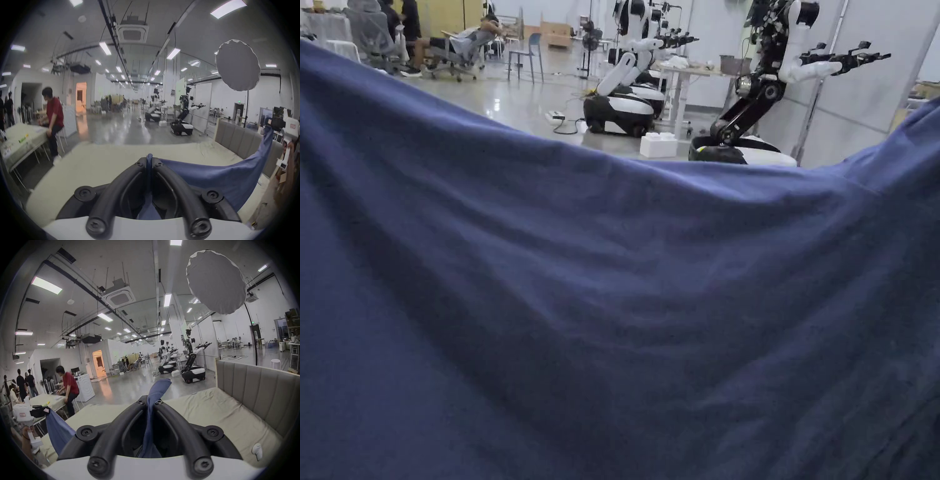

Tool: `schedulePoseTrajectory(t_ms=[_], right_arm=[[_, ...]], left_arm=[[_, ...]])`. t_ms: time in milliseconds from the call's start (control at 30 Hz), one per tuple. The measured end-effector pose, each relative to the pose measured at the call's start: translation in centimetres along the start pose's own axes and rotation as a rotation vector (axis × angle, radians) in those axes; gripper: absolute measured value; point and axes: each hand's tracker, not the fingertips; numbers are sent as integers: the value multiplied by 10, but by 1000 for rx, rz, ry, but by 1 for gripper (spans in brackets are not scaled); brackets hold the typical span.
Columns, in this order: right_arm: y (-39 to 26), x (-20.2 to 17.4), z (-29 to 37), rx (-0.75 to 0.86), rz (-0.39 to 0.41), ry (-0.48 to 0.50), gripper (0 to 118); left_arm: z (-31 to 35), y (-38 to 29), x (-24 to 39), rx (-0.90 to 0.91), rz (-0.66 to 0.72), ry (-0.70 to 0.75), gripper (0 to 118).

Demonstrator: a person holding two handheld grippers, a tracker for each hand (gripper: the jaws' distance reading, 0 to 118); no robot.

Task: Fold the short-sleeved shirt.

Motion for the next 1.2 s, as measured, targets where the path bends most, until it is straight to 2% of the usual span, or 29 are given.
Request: schedulePoseTrajectory(t_ms=[133, 200, 367, 500, 567, 700, 867, 967, 1200], right_arm=[[42, 0, -15, 42, -75, 51, 6], [58, -3, -21, 51, -87, 40, 6], [99, -19, -43, 113, -24, -11, 6], [129, -33, -72, 138, -6, -32, 6], [141, -40, -89, 168, 21, -49, 6], [161, -51, -129, 218, 55, -97, 6], [173, -62, -193, 243, 86, -154, 6], [176, -68, -226, 237, 112, -175, 6], [179, -85, -277, 260, 160, -180, 6]], left_arm=[[-8, 55, 4, 61, -27, 42, 6], [-12, 78, 6, 86, -36, 64, 6], [-33, 129, 11, 139, -59, 110, 6], [-63, 161, 14, 163, -51, 146, 6], [-82, 172, 18, 171, -91, 184, 6], [-121, 187, 24, 181, -144, 233, 6], [-182, 201, 24, 188, -56, 247, 6], [-219, 204, 30, 187, -65, 275, 6], [-282, 207, 53, 187, -109, 255, 6]])
